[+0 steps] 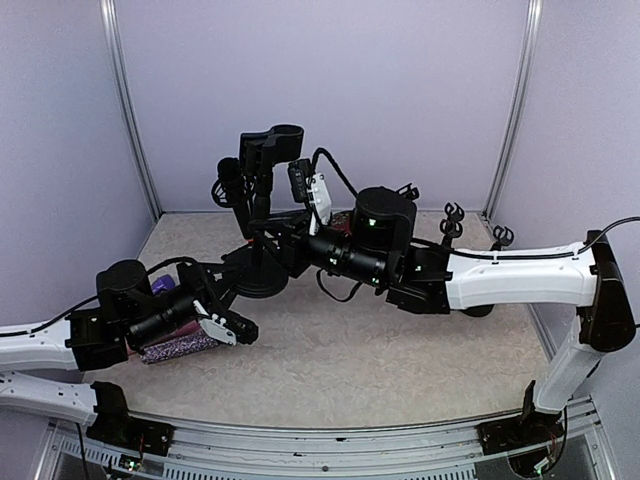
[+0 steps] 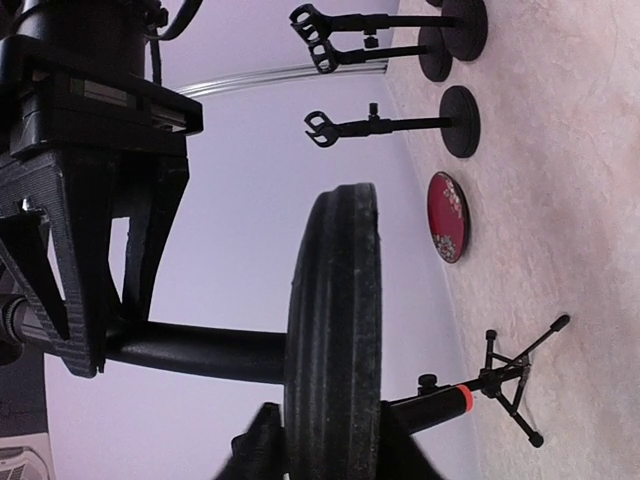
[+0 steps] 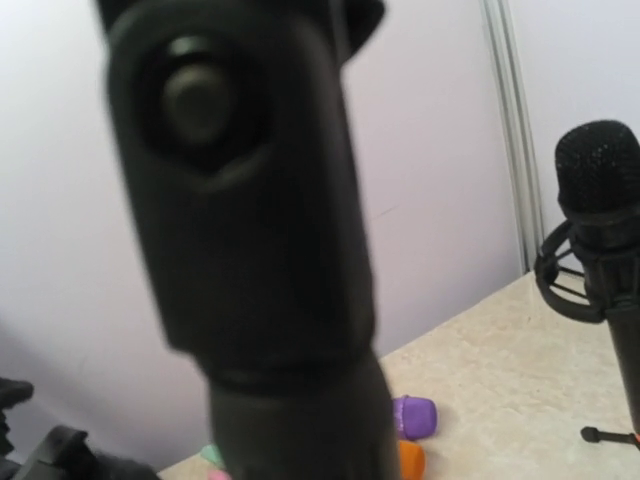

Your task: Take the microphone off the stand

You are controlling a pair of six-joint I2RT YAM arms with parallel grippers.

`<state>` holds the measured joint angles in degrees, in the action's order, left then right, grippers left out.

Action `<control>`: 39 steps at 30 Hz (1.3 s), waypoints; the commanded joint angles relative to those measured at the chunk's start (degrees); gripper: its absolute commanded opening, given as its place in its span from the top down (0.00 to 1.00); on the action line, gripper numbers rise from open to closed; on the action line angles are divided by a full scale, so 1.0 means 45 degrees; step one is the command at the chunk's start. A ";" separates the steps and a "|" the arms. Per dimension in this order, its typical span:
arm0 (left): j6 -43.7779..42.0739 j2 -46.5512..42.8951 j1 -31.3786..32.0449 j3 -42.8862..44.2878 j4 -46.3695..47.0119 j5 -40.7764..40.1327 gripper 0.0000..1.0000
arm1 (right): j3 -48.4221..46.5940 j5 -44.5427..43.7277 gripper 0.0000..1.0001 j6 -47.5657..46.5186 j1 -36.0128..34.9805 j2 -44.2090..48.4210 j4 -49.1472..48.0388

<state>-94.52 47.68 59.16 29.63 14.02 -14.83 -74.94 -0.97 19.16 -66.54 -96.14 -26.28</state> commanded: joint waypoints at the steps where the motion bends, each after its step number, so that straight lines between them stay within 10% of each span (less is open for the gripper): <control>1: 0.1036 -0.0029 -0.0172 0.1020 -0.1529 0.0156 0.13 | 0.0450 -0.1382 1.00 -0.1000 -0.0094 0.0430 -0.0793; 12: 0.5743 0.1367 -0.3797 0.5624 -1.0228 0.1534 0.01 | 0.2383 -0.3783 1.00 -0.2479 0.2587 -0.0635 -0.1791; 22: 0.9111 0.1615 -0.7055 0.7113 -1.2179 0.3757 0.01 | 0.1884 -0.4431 1.00 -0.1794 0.4256 -0.3478 -0.2542; 39: 1.0448 0.0868 -0.7621 0.6989 -1.1661 0.4751 0.01 | 0.5692 -0.7240 1.00 -0.2090 0.4852 -0.2807 -0.4330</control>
<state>-49.06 52.10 25.41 60.49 -40.82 5.34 -53.30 -28.49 10.61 -46.50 -112.55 -42.61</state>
